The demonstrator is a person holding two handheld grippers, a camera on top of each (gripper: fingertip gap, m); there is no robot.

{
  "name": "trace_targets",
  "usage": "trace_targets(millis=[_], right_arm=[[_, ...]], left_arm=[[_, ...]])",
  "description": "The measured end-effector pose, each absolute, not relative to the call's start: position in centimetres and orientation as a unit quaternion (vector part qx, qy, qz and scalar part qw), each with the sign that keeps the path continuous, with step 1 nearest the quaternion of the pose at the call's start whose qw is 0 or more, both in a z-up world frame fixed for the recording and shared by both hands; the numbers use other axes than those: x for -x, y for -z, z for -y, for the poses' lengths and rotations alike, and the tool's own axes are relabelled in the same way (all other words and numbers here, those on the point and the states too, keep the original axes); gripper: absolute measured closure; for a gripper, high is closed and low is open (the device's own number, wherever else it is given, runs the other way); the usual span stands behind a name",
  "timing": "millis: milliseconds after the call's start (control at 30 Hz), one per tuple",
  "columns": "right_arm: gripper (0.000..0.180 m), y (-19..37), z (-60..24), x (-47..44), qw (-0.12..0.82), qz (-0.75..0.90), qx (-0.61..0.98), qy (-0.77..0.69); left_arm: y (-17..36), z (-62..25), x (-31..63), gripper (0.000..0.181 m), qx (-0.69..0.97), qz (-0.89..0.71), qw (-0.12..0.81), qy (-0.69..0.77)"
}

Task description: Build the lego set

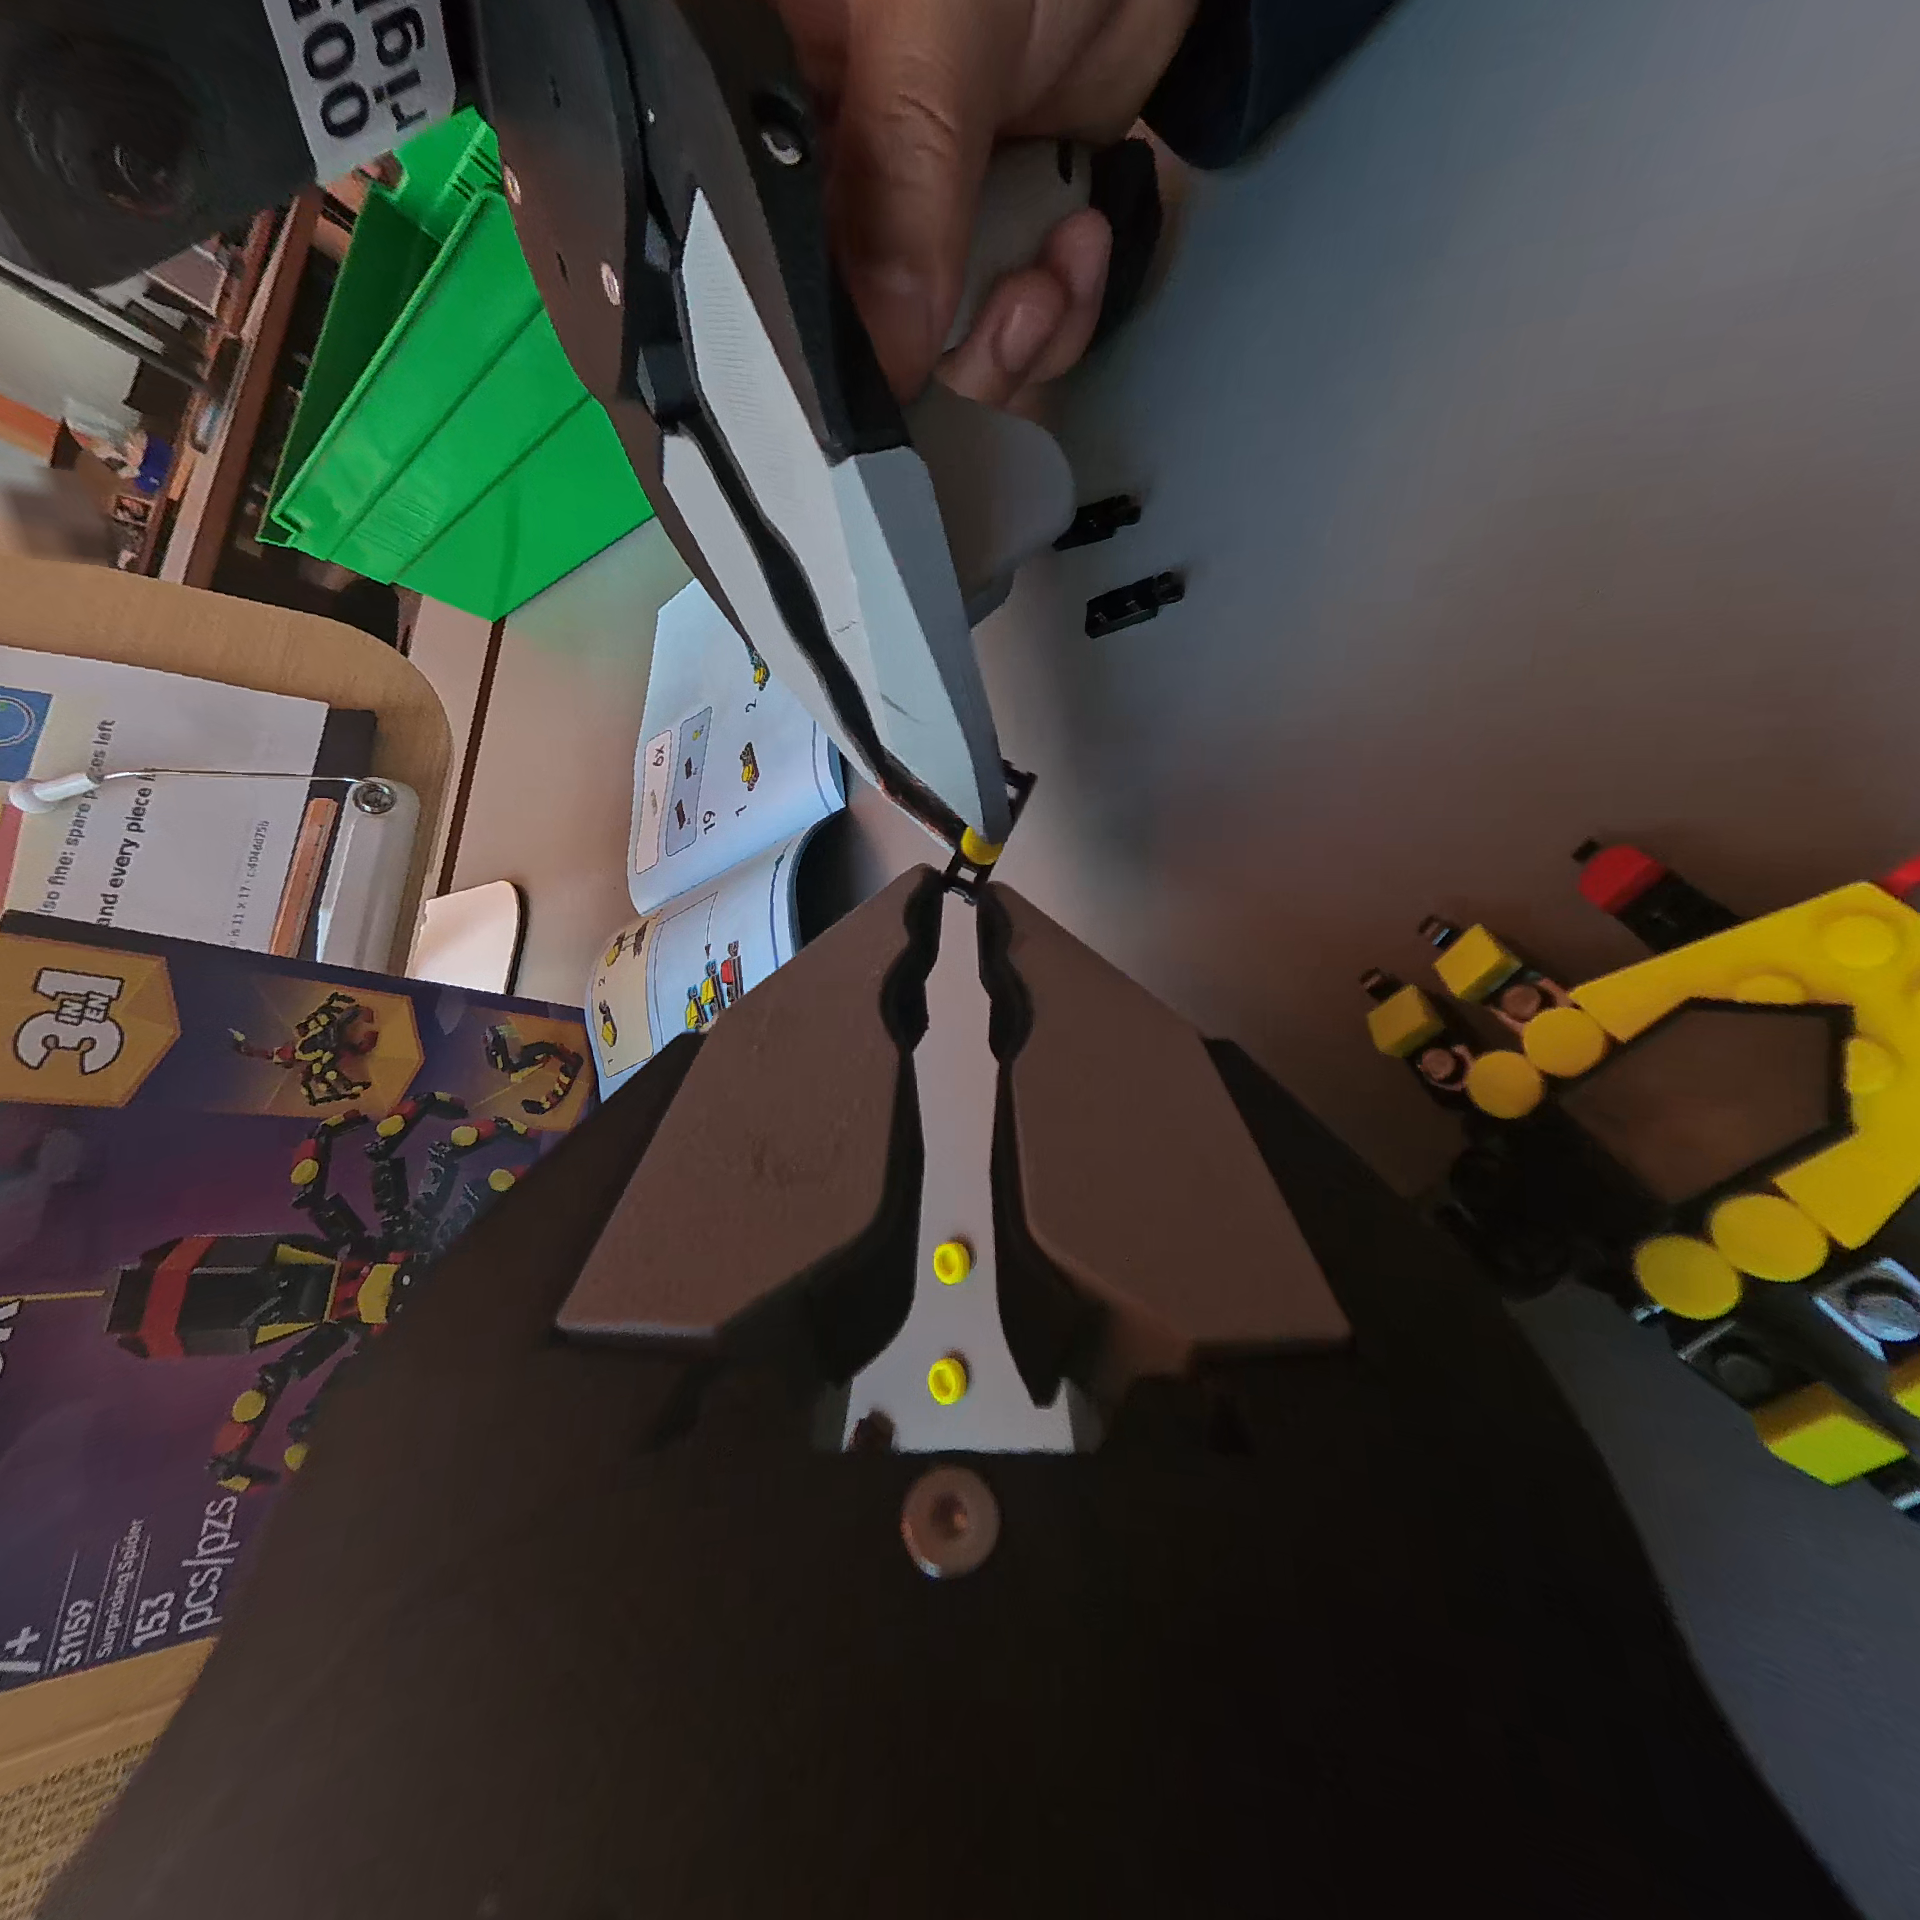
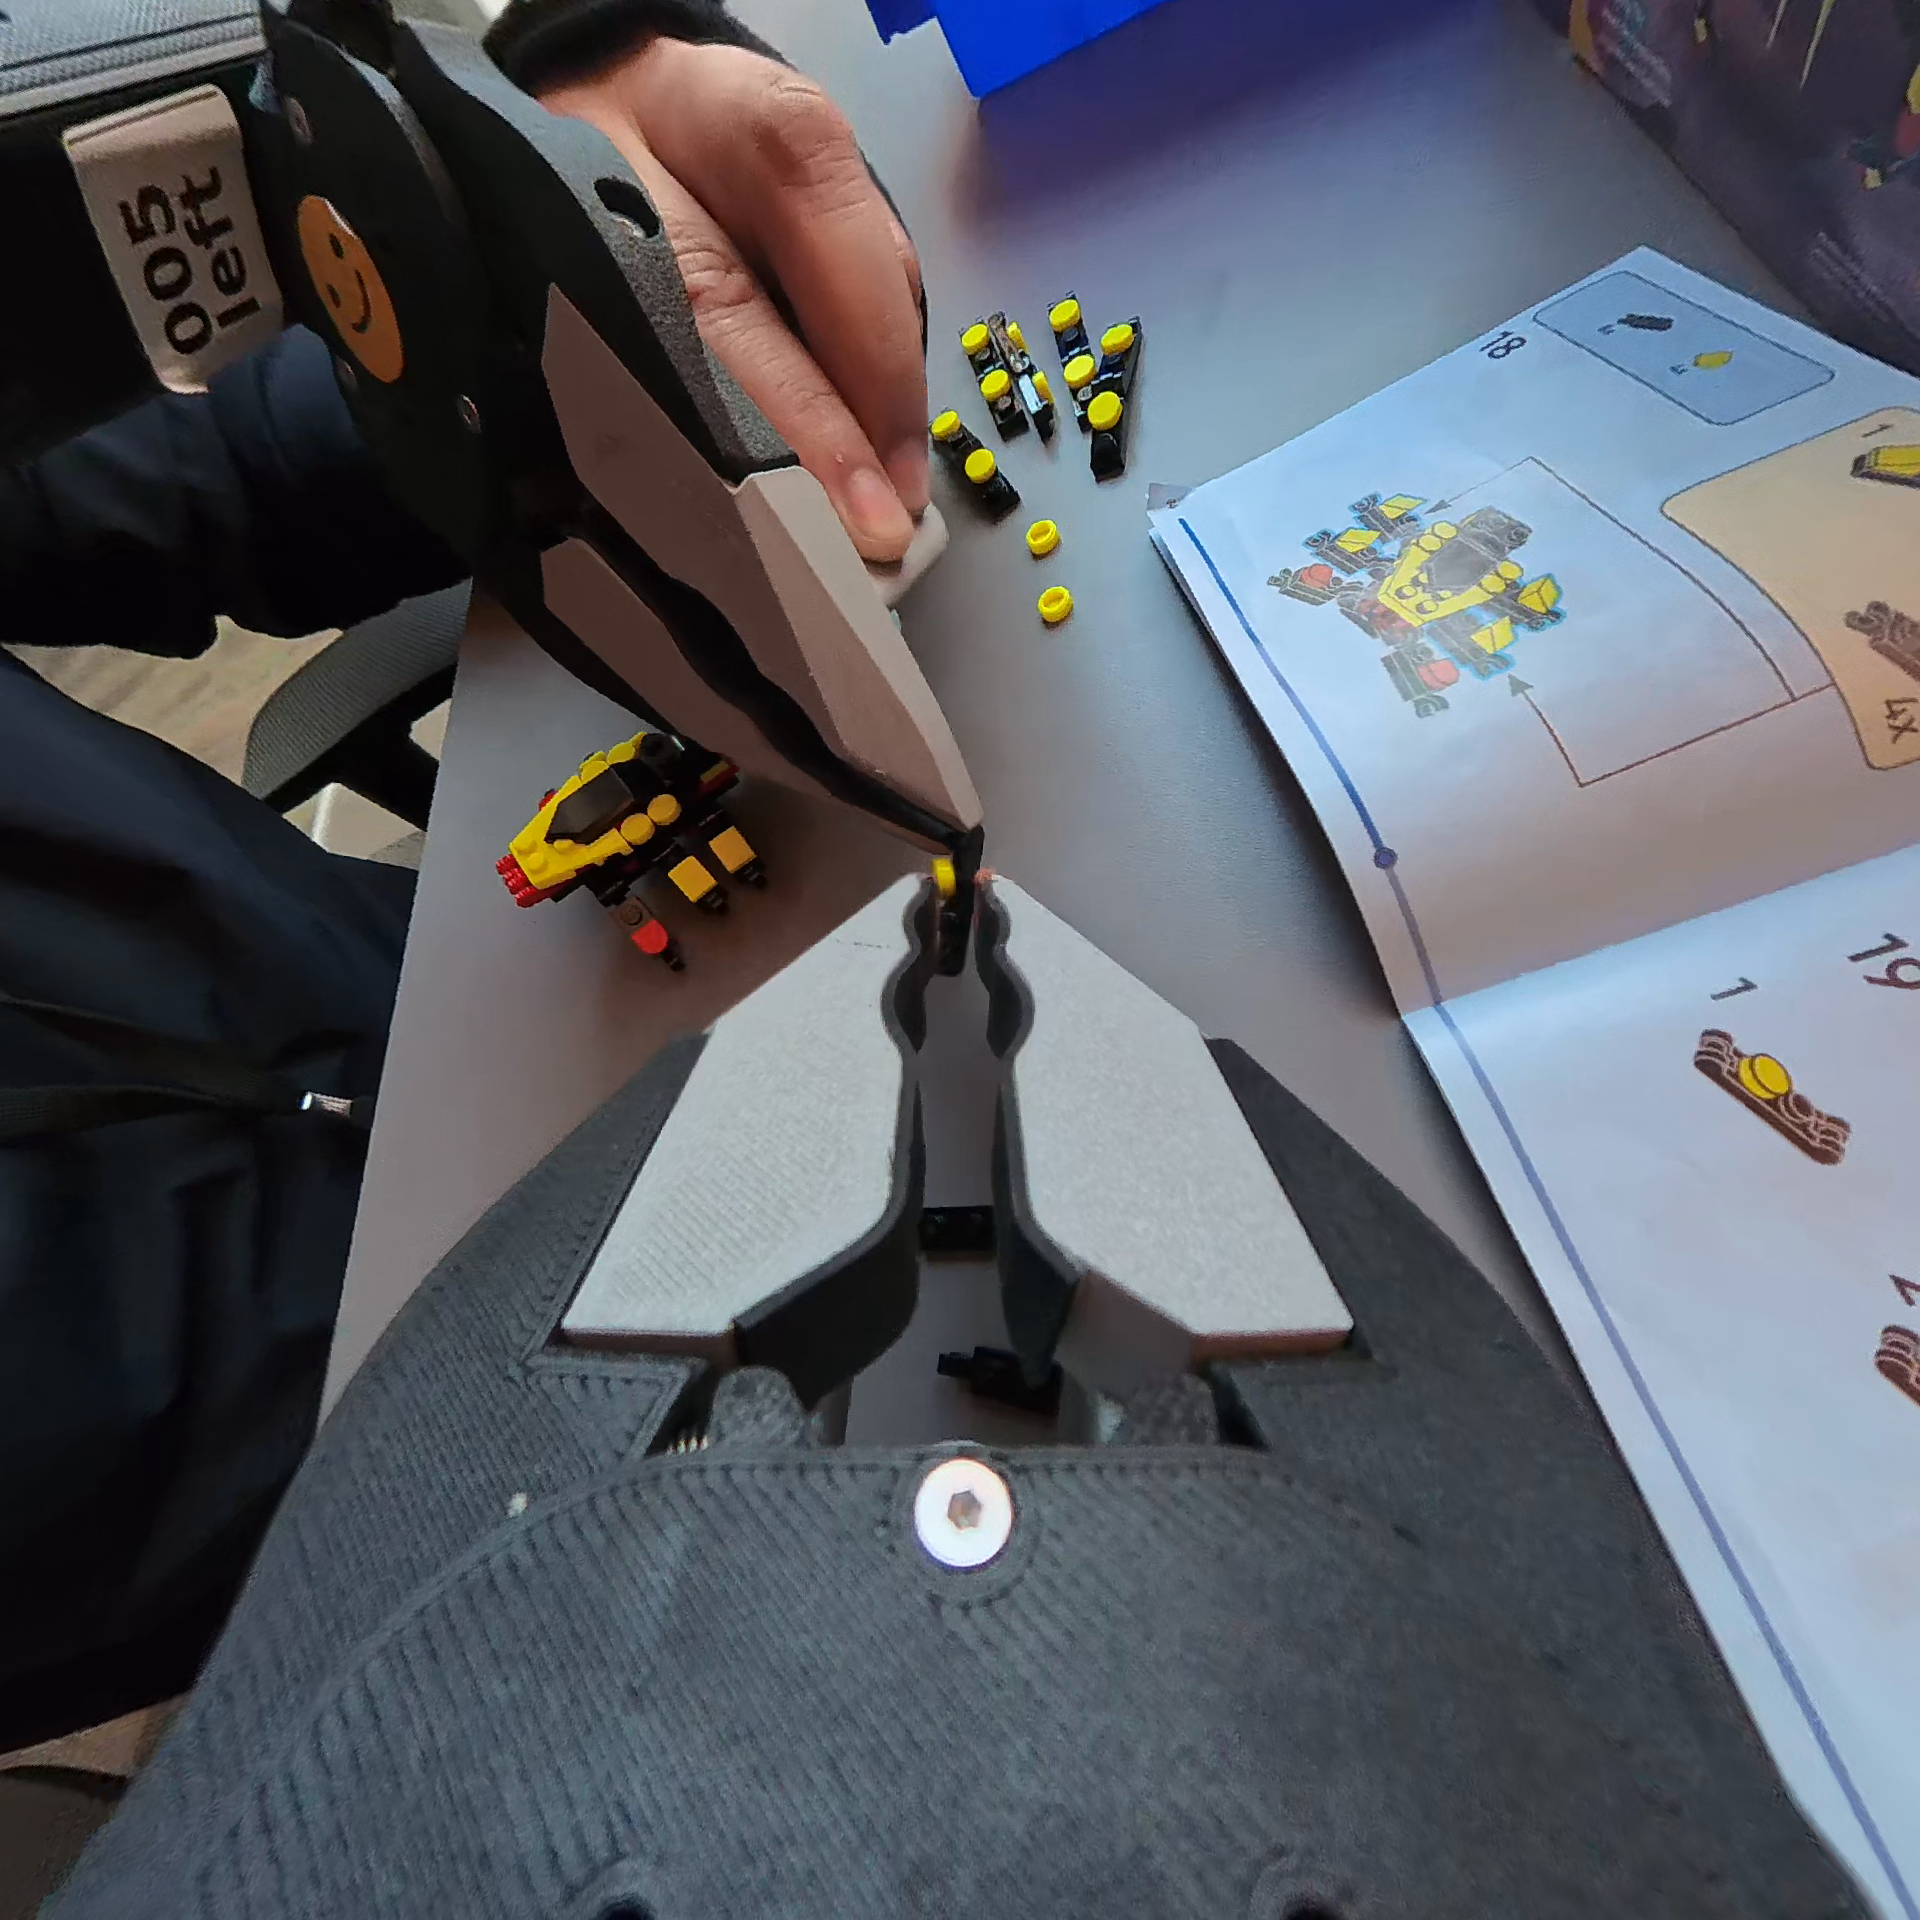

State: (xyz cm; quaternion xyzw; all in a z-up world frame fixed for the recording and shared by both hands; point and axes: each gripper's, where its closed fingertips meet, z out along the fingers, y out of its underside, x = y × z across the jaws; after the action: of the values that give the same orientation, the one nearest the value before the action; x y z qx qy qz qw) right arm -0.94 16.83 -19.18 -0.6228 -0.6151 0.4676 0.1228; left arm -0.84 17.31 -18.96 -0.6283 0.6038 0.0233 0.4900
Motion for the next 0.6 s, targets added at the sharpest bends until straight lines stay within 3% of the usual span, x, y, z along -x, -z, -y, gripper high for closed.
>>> trace_targets(millis=[433, 600], right_arm=[[0.178, 19.1, -16.9, 1.4, 0.204, 0.666, 0.593, -0.404], [0.178, 17.9, -17.1, 1.6, 0.271, 0.690, 0.566, -0.362]], left_arm=[[18.2, -17.6, 1.8, 0.181, 0.667, -0.551, 0.500, 0.040], [18.4, -17.1, 1.6, 0.164, 0.702, -0.515, 0.475, 0.129]])
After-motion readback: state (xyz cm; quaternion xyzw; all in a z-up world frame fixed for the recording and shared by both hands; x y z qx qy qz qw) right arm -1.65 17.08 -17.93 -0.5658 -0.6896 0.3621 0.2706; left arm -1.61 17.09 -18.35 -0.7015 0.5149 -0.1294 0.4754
